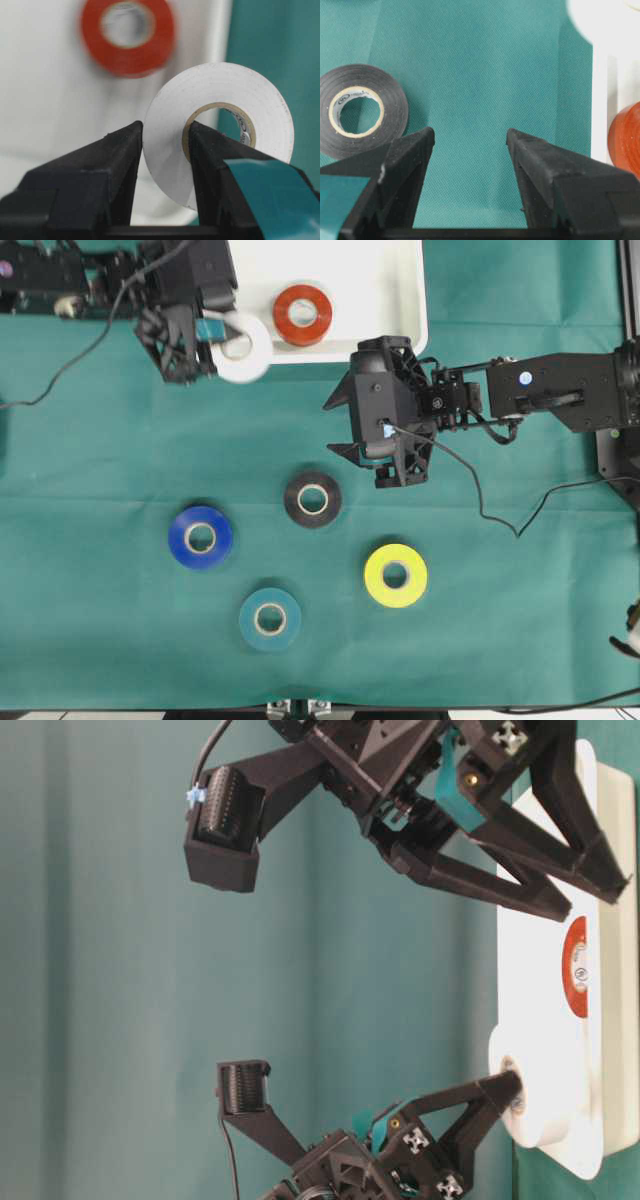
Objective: Put the tape alternately from left to right into the white case.
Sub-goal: 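Carry the white tape up into the tray with left gripper, then release the white tape beside the orange tape and withdraw left gripper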
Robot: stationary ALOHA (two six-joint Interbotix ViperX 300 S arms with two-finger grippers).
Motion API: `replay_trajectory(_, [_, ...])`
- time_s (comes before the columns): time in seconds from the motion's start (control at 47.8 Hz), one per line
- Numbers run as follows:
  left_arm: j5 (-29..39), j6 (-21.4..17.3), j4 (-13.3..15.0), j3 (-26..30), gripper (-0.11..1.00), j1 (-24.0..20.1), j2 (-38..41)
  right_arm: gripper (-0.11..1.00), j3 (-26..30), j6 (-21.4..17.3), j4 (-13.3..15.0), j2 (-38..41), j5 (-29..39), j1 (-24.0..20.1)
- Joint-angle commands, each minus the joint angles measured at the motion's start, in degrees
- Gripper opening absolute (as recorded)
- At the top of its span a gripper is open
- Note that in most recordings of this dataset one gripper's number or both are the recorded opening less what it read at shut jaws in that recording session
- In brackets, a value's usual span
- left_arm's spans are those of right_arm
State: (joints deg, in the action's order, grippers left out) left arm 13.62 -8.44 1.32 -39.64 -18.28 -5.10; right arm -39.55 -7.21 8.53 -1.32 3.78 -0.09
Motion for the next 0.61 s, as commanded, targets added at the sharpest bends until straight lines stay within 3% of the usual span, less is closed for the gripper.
replay_trajectory(0.0, [-0.09, -2.20, -0.18, 1.67, -0.03, -1.76, -0.97, 0.67, 0.62, -0.09, 0.09, -1.67, -0.44, -0.18])
replay_trajectory(0.167, [-0.44, -5.63, -0.09, 2.20, -0.03, -4.39, 0.70, 0.67, 0.79, -0.09, 0.09, -1.67, -0.53, -0.18])
replay_trajectory(0.586, [-1.05, -6.24, -0.09, 4.39, -0.03, -5.27, 6.94, 0.67, 0.62, -0.09, 0.09, -1.67, -0.53, -0.18])
